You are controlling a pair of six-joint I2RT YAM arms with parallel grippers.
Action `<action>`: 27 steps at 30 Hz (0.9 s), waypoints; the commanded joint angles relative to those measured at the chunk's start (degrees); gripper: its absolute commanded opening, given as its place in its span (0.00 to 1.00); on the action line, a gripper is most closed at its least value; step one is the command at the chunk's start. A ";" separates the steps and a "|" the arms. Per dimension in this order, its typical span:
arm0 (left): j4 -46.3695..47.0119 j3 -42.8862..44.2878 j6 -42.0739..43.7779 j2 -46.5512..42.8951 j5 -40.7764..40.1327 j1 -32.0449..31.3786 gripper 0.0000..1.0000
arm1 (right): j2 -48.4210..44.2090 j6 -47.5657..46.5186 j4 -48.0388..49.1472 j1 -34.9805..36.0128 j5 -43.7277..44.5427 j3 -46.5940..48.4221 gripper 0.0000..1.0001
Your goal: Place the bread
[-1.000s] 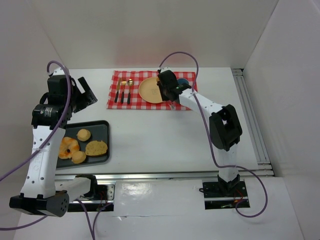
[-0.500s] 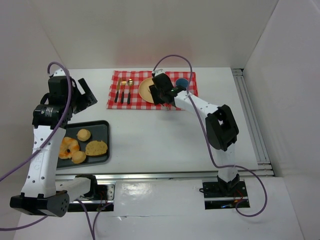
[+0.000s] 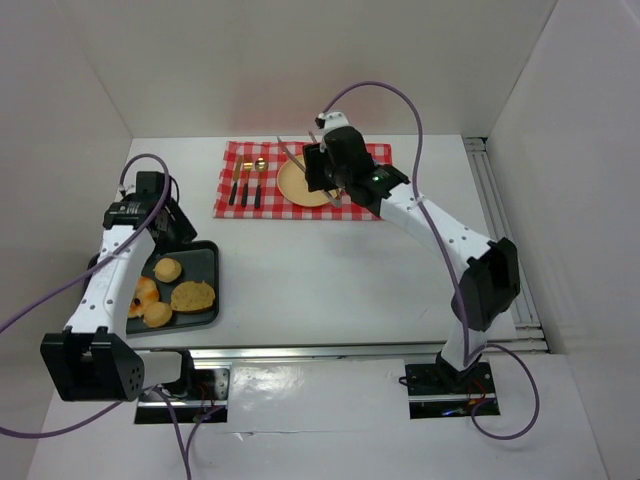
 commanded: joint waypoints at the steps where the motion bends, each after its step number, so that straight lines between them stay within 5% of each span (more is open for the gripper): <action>1: -1.01 -1.20 -3.99 0.25 -1.10 1.51 0.85 | -5.32 2.17 4.19 0.93 -3.39 -2.63 0.64; 9: -0.30 0.81 -0.75 -3.26 -0.40 3.79 0.91 | -7.08 4.81 5.61 5.85 -14.46 -6.84 0.64; 16: -6.80 16.62 2.51 -1.86 1.27 11.70 0.92 | -5.50 6.74 6.74 15.69 -17.10 -9.66 0.64; 27: -6.89 20.43 1.99 -2.47 6.55 13.03 0.92 | 9.43 6.74 6.75 23.96 -26.08 -0.01 0.64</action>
